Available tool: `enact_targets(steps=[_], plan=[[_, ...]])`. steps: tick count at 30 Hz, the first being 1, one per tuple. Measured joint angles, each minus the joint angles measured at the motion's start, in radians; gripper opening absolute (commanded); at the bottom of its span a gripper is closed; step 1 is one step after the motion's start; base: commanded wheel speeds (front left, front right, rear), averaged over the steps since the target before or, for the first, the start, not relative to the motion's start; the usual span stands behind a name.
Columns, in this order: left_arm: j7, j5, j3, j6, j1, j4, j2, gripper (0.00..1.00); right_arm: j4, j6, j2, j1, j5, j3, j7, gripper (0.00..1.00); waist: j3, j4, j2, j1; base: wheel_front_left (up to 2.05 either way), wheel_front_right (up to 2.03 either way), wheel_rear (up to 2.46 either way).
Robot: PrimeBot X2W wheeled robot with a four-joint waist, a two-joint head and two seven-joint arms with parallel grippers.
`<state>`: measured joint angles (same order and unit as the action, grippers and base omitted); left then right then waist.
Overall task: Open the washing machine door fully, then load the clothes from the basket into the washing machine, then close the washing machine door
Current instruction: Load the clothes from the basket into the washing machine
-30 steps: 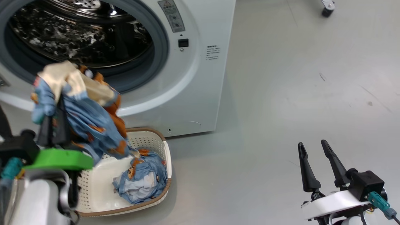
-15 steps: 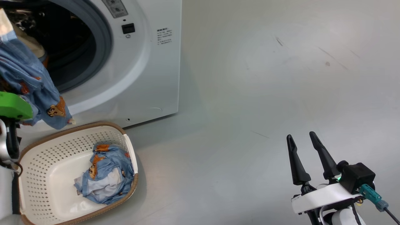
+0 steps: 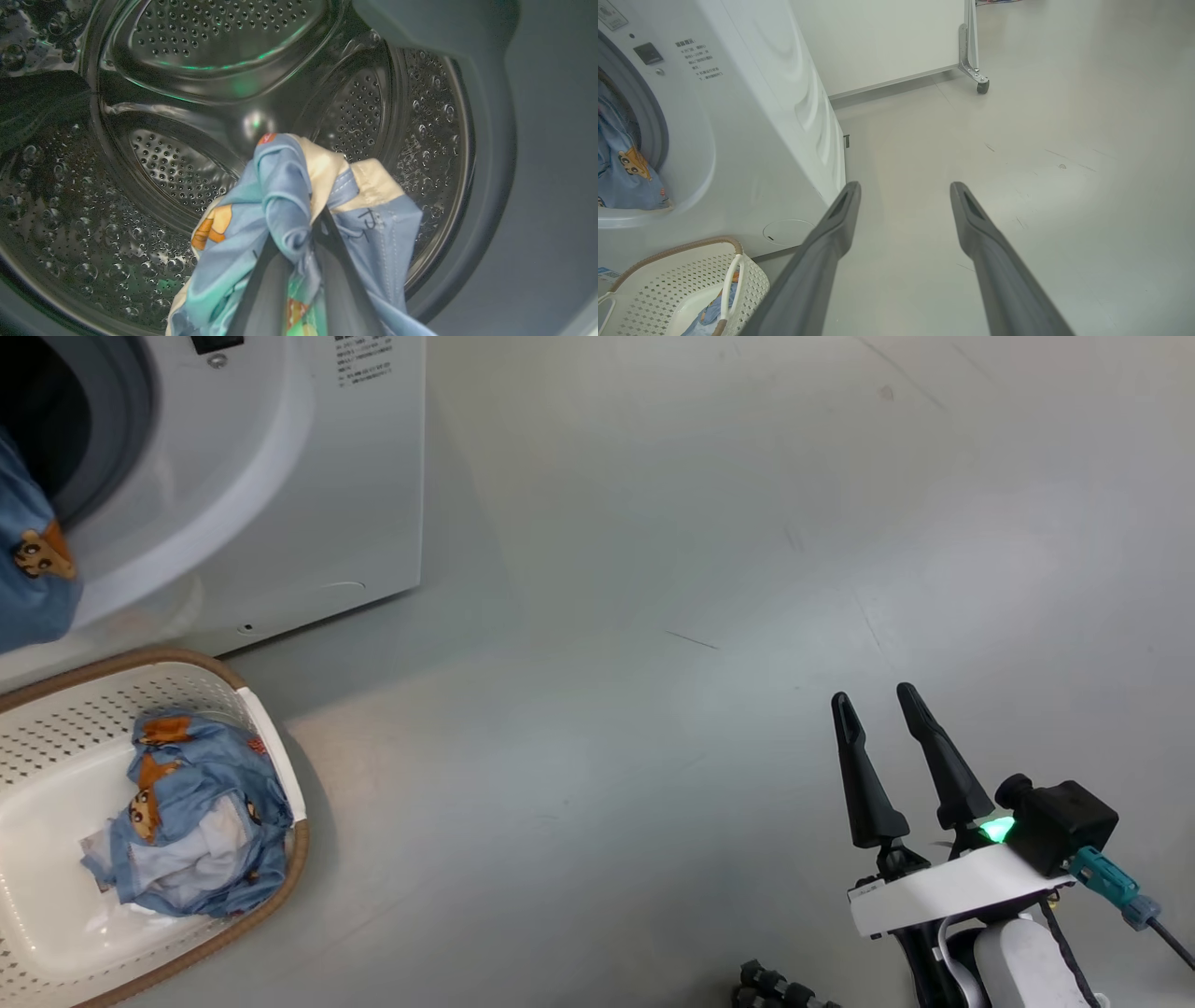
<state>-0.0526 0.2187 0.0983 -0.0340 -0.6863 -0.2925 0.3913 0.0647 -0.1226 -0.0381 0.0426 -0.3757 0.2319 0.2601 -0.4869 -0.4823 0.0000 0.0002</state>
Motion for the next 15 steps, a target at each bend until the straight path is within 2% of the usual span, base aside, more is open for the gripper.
enact_targets(steps=[8,15], plan=[[-0.003,-0.017,-0.008,-0.006,-0.096,-0.056,0.034,0.00,-0.002,0.000,0.002,0.024,-0.022,0.016,0.000,1.00,-0.085,-0.034,0.0000,0.0000,0.00,0.00,0.00],[-0.016,-0.009,0.027,-0.006,-0.189,-0.114,0.060,0.00,-0.004,0.000,0.005,0.032,-0.049,0.011,0.000,1.00,-0.140,-0.049,0.0000,-0.0001,0.00,0.00,0.00]])
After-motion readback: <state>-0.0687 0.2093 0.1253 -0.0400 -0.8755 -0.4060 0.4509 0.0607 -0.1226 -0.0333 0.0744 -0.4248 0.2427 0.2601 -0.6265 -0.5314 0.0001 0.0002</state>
